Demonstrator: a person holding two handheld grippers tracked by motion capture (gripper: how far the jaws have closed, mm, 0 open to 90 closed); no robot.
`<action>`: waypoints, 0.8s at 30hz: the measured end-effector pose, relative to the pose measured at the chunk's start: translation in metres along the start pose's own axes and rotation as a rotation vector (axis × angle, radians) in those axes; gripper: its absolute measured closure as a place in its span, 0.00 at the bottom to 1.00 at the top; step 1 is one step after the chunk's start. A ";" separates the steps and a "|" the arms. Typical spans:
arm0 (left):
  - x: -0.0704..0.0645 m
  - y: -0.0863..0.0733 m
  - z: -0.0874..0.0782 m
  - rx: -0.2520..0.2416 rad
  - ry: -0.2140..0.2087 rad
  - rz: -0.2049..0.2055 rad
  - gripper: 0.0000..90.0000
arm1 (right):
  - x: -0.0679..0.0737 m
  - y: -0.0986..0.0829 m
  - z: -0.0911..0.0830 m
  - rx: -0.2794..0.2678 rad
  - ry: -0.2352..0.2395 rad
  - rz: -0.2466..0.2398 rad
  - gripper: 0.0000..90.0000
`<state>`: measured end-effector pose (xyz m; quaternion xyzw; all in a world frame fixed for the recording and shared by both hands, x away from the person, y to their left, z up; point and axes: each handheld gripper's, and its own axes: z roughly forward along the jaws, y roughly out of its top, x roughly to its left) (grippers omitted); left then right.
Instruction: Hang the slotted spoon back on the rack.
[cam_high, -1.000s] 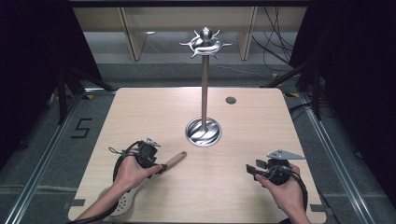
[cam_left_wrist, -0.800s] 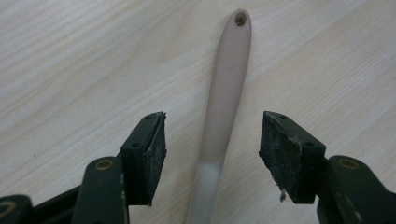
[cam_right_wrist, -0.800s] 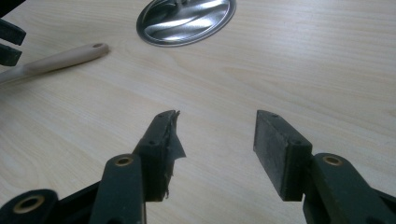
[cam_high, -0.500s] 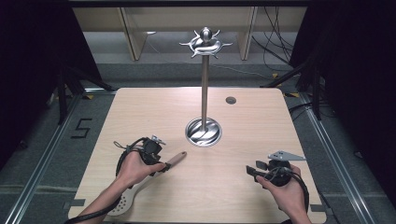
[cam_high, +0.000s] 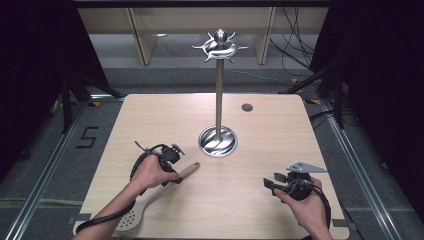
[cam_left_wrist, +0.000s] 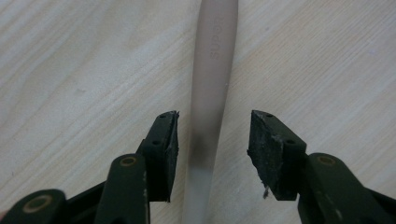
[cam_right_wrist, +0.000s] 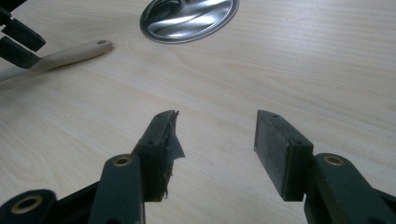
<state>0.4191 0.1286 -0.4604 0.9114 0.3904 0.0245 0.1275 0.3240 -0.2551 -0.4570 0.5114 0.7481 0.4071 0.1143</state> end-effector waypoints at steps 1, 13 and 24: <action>-0.001 0.002 0.001 0.008 0.002 0.003 0.59 | 0.000 0.000 0.000 -0.005 0.000 -0.002 0.54; 0.003 0.018 0.009 0.114 0.040 0.064 0.62 | -0.002 0.000 0.002 -0.002 0.001 -0.043 0.54; 0.004 0.024 0.020 0.150 -0.002 0.066 0.67 | -0.002 0.000 0.001 0.020 -0.024 -0.048 0.53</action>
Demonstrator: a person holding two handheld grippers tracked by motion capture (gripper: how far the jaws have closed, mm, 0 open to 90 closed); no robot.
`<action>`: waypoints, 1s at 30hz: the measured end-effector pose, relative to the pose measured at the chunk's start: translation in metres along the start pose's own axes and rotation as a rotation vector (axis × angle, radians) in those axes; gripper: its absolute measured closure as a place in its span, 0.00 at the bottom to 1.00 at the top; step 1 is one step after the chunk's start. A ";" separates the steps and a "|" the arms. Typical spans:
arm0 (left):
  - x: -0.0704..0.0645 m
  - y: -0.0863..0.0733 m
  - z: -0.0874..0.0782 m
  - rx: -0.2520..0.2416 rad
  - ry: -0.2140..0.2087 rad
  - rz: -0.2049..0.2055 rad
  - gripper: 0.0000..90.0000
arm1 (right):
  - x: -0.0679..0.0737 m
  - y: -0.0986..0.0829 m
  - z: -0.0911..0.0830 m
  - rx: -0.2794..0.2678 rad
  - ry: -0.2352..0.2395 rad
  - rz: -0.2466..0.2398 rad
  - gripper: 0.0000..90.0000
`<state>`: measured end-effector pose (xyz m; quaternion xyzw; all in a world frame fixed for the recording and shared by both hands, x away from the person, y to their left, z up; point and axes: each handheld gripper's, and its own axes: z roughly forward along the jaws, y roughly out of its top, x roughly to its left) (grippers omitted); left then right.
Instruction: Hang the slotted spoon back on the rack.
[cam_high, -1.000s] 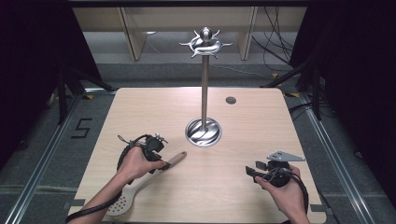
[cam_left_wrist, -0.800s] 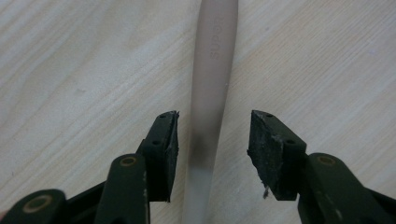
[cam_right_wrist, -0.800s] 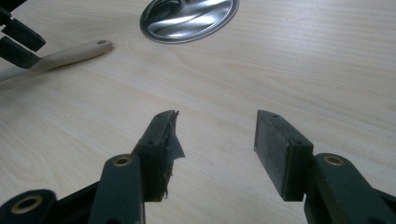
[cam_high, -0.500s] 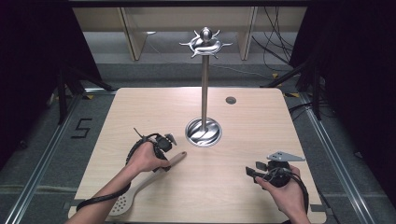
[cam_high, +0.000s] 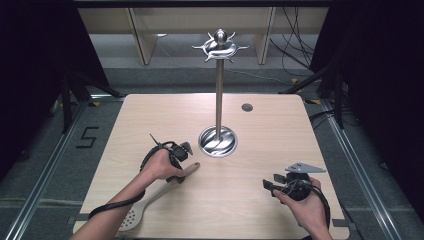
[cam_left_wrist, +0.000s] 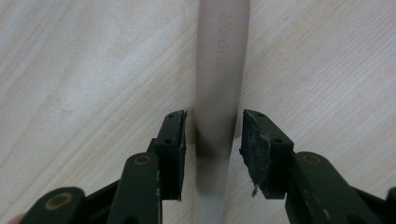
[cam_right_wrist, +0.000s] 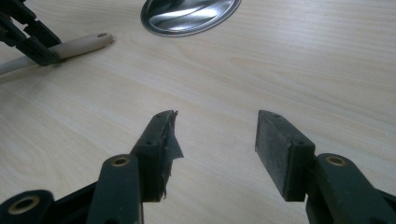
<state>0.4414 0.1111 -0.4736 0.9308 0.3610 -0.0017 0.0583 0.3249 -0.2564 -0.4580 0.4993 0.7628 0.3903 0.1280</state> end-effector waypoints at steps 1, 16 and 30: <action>0.000 0.000 0.000 0.006 -0.001 0.005 0.67 | 0.003 0.000 0.000 0.013 0.021 0.043 0.53; -0.001 0.000 0.003 0.007 0.019 0.007 0.78 | 0.002 -0.001 0.001 0.024 0.021 0.039 0.53; -0.008 -0.012 -0.007 -0.073 0.020 0.017 0.79 | 0.003 -0.001 0.001 0.030 0.029 0.053 0.52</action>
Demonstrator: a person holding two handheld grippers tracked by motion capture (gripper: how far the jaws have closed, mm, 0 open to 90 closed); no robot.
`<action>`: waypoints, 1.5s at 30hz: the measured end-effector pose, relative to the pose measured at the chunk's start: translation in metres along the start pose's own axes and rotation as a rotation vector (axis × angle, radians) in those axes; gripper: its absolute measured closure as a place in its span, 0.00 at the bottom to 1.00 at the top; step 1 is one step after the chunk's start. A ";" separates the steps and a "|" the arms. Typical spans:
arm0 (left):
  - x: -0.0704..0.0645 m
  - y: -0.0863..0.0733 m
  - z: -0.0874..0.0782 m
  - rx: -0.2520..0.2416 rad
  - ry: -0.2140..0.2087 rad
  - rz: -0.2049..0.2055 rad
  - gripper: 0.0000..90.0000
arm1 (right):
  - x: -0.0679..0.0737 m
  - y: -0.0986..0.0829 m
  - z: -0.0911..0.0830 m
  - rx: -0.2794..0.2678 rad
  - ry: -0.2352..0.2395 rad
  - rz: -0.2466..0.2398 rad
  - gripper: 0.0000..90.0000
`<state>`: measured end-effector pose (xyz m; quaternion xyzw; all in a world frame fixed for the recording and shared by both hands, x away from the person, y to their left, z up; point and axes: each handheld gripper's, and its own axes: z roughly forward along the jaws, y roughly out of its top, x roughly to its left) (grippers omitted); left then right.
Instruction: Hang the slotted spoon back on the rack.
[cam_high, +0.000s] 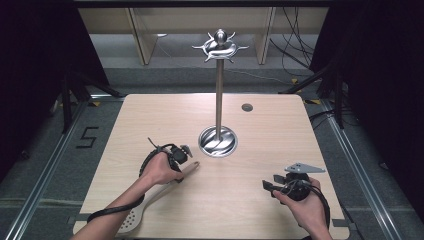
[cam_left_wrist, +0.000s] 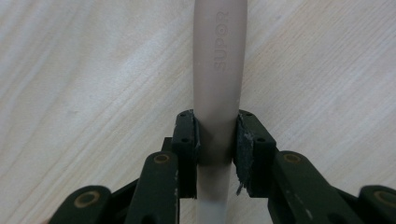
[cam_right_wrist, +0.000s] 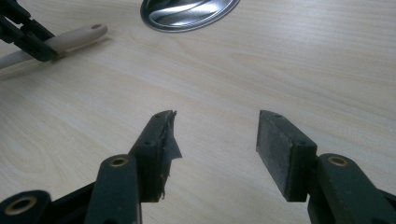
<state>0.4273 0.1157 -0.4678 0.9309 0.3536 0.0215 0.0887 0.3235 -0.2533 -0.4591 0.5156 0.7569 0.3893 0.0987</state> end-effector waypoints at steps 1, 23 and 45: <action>0.000 -0.002 -0.003 -0.020 -0.001 -0.008 0.79 | 0.000 0.000 0.000 0.000 0.000 0.000 0.52; 0.004 -0.066 -0.064 -0.417 0.015 -0.074 0.79 | -0.002 0.000 0.000 -0.013 -0.016 -0.015 0.52; 0.003 -0.118 -0.096 -0.630 0.033 -0.102 0.79 | -0.005 0.000 0.000 -0.021 -0.026 -0.038 0.51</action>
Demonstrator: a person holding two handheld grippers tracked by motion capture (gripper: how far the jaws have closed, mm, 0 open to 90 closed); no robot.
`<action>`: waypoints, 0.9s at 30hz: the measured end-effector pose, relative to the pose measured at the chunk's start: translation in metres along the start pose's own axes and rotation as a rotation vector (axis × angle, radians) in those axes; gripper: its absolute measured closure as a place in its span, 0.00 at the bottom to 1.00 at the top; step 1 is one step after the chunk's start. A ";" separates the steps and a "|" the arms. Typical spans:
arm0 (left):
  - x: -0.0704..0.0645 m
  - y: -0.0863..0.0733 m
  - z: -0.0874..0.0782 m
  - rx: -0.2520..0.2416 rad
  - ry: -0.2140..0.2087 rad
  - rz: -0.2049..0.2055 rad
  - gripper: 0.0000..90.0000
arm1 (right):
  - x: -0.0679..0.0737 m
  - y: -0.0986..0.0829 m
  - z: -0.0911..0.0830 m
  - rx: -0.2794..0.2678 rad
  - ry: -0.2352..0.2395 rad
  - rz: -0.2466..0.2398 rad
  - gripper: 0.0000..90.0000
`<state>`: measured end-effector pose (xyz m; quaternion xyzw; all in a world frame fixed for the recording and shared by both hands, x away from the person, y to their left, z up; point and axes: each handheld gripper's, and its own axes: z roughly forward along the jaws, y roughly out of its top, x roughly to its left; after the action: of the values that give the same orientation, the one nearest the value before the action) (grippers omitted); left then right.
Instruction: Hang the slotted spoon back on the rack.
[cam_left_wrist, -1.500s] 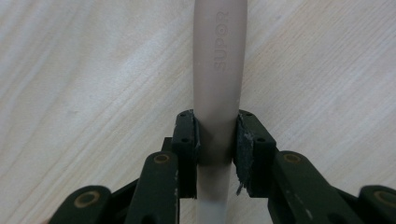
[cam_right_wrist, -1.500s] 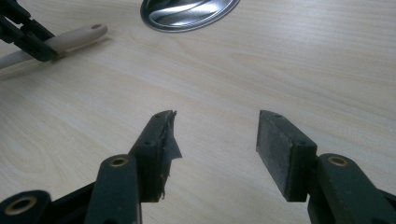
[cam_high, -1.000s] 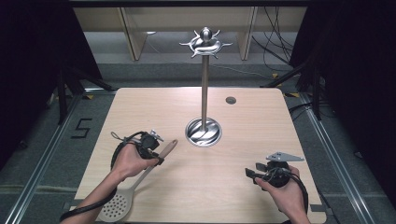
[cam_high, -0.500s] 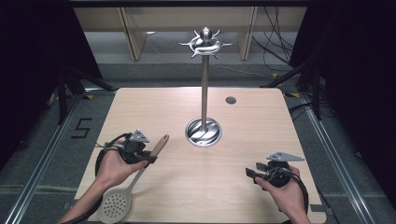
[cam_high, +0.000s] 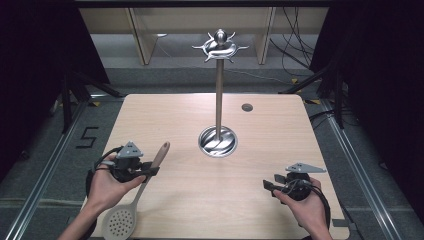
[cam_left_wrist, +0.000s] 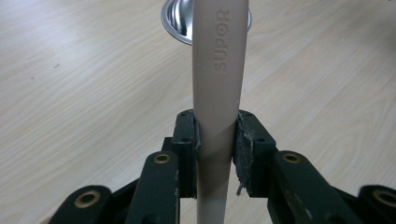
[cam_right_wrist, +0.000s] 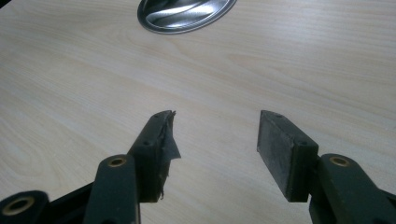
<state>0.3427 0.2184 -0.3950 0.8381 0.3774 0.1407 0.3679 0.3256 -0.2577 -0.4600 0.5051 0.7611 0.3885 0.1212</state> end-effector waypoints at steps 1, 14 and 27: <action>0.001 -0.001 -0.003 -0.008 0.006 0.000 0.79 | 0.000 0.000 0.000 0.002 0.001 0.000 0.51; 0.004 -0.005 -0.025 -0.099 0.041 -0.035 0.79 | 0.001 0.000 0.001 0.008 0.023 0.017 0.51; 0.004 0.004 -0.047 -0.227 0.090 -0.053 0.79 | 0.000 0.000 0.000 0.001 0.000 -0.001 0.51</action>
<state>0.3231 0.2435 -0.3594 0.7735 0.3973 0.2103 0.4467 0.3257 -0.2578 -0.4600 0.5048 0.7614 0.3881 0.1213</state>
